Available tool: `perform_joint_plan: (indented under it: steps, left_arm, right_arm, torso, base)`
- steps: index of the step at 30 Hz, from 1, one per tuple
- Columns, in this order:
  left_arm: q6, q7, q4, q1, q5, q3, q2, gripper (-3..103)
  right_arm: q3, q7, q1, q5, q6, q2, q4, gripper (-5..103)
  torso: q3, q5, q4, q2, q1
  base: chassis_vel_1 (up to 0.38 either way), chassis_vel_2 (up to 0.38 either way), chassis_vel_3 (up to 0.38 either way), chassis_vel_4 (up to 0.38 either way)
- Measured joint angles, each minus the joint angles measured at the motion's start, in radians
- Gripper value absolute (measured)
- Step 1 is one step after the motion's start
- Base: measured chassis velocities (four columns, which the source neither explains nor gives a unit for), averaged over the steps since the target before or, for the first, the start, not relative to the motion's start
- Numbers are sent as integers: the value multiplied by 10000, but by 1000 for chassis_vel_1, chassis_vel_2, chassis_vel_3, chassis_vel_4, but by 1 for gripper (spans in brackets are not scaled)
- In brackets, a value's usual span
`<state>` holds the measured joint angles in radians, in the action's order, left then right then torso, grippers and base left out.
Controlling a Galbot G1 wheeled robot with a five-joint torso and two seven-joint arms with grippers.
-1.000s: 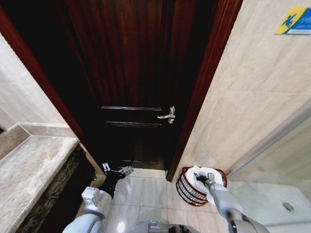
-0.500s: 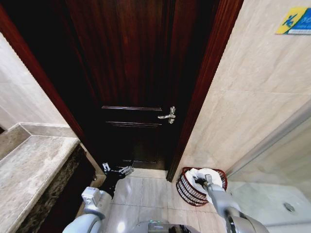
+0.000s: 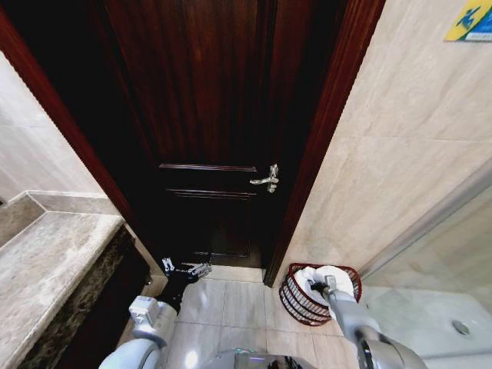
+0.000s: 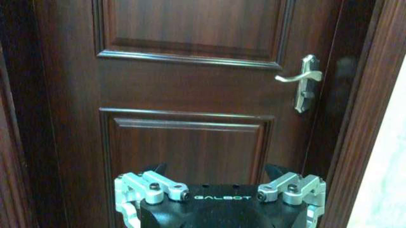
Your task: Discard the used towel into the hamper.
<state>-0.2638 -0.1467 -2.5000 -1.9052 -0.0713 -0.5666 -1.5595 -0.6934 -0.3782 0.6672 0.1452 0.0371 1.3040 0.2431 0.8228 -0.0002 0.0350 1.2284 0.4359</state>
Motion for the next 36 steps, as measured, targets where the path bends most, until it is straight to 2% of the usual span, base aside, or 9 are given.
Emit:
perform_joint_plan:
  steps: [8, 10, 11, 12, 15, 20, 23, 29, 36]
  left_arm:
    - [0, 0, 0, 0, 0, 0, 0, 100]
    - [0, 0, 0, 0, 0, 0, -1, 100]
    - [0, 0, 0, 0, 0, 0, 0, 100]
    - [0, 0, 0, 0, 0, 0, 0, 100]
    - [0, 1, 0, 0, 0, 0, -1, 100]
    - [0, 0, 0, 0, 0, 0, 0, 100]
    - [0, 0, 0, 0, 0, 0, 1, 100]
    - [0, 0, 0, 0, 0, 0, 0, 100]
    - [0, 0, 0, 0, 0, 0, 1, 100]
  right_arm:
    - [193, 8, 122, -476, -341, -124, 559, 7]
    - [730, -25, 641, -1388, -514, -302, 1603, 3]
    - [1025, -106, 1213, -2092, -542, -520, 2592, 8]
    - [1025, -106, 1213, -2092, -542, -520, 2592, 8]
    - [1232, -153, 2628, -3205, -762, -1144, 4948, 24]
    - [1137, -148, 3842, -3912, -970, -1528, 6812, 35]
    - [887, -234, 5132, -4484, -980, -1678, 8557, 51]
    - [430, -492, 6276, -4695, -298, -1631, 9487, 73]
    - [-203, -21, 7511, -4636, 464, -1464, 9888, 97]
  torso:
    - [-236, 8, 4, -429, -189]
    - [-260, 8, 4, -470, -207]
    - [-271, 3, -1, -488, -217]
    - [-271, 3, -1, -488, -217]
    - [-276, -4, -3, -494, -221]
    - [-273, 3, -5, -485, -219]
    - [-264, -2, 1, -467, -209]
    - [-254, 1, 3, -448, -200]
    - [-240, 0, -4, -424, -191]
  base:
    - [0, 0, 0, 0]
    - [0, 0, 0, 0]
    - [0, 0, 0, 0]
    - [0, 0, 0, 0]
    - [0, 0, 0, 0]
    - [0, 0, 0, 0]
    - [0, 0, 0, 0]
    - [0, 0, 0, 0]
    - [0, 0, 0, 0]
